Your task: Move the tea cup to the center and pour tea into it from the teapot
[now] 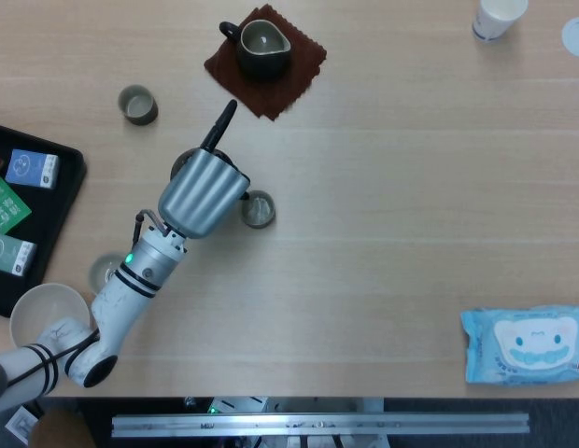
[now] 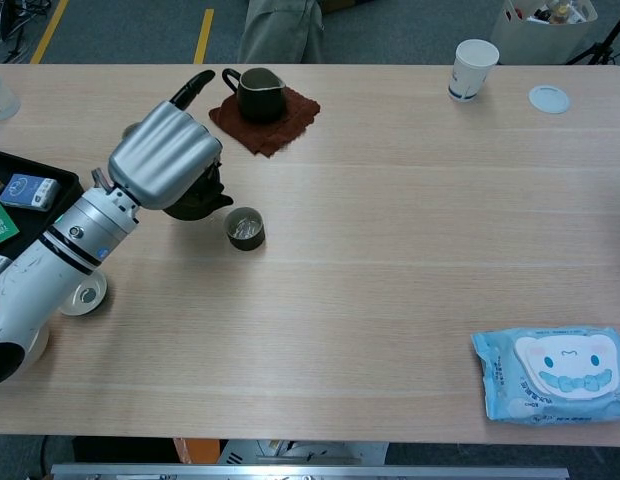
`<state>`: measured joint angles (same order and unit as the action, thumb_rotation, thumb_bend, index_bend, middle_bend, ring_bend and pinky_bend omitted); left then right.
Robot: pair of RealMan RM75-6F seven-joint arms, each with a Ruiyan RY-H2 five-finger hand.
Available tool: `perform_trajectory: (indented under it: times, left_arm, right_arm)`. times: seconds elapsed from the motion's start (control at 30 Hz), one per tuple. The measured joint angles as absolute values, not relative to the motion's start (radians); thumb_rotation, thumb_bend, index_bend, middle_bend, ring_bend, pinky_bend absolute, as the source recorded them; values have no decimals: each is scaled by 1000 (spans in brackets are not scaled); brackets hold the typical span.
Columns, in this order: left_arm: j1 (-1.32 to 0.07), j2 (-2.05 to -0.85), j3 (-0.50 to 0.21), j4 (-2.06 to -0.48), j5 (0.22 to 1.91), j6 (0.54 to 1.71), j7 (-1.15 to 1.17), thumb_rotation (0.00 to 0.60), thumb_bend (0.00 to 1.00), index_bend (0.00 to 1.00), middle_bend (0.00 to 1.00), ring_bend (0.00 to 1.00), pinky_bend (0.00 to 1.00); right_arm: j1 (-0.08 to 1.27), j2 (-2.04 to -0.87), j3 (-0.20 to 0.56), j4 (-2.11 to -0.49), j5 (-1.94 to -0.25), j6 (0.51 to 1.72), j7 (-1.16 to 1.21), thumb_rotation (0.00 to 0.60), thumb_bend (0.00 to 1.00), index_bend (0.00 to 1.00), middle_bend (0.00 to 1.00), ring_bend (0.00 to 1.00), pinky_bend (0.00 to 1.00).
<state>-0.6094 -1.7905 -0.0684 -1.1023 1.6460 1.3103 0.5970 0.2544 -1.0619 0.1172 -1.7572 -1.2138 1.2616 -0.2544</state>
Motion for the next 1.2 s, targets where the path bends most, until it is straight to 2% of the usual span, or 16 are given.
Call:
perform_trajectory:
  times: [0.23, 0.6, 1.2]
  left_arm:
    - [-598, -1792, -111, -1111, 1594, 1329, 478, 510, 265, 980, 1000, 857, 46]
    - [-539, -1721, -185, -1224, 1397, 1283, 337, 515, 265, 962, 1000, 842, 46]
    - [-494, -1764, -172, -1111, 1324, 1243, 222, 529, 265, 905, 927, 776, 46]
  right_arm:
    - [260, -1063, 121, -1763, -1202, 1256, -267, 600, 286, 135, 214, 65, 80]
    - [265, -1066, 121, -1767, -1197, 1251, -274, 600, 286, 135, 215, 65, 80]
    - [263, -1064, 119, -1780, -1191, 1260, -286, 600, 286, 135, 214, 65, 80]
